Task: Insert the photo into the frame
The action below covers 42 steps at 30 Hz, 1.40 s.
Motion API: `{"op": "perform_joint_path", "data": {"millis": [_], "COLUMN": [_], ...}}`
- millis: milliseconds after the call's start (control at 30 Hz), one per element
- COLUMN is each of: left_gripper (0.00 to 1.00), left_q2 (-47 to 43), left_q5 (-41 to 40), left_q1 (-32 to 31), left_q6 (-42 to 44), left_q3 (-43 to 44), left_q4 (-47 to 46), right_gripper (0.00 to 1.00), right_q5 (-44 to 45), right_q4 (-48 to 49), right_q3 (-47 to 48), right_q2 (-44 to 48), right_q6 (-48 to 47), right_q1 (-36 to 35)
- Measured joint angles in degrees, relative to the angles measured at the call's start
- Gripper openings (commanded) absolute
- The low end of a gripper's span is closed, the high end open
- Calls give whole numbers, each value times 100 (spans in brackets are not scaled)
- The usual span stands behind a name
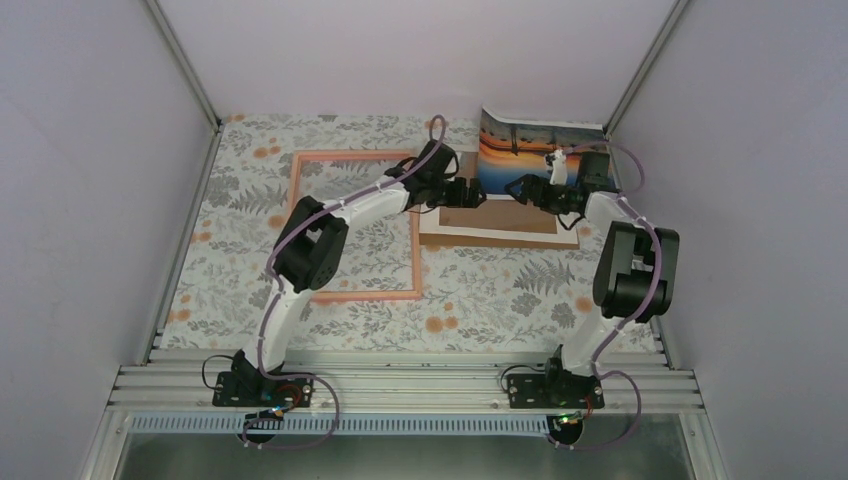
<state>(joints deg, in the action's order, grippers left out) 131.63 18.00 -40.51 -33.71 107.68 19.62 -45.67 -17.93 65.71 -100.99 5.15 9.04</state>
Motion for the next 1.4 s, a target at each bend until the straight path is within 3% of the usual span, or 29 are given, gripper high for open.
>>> {"op": "perform_joint_path", "data": {"millis": [233, 533, 1100, 1400], "left_gripper": [100, 100, 100, 98], "left_q2": [74, 881, 1340, 1515], "left_q5": [-101, -227, -348, 225], "left_q1": [411, 763, 859, 1029], "left_q6": [-243, -579, -1484, -1821], "left_q3": [-83, 791, 1329, 1327], "left_q4": [-203, -223, -109, -793], "right_gripper": [100, 100, 100, 81], "right_q5": [109, 249, 398, 348], "right_q4": [468, 802, 1329, 1552], "right_q3": [2, 4, -4, 92], "right_q2": [-553, -962, -1290, -1523], "right_q6": [251, 402, 457, 415], "right_q1": [-9, -9, -9, -2]}}
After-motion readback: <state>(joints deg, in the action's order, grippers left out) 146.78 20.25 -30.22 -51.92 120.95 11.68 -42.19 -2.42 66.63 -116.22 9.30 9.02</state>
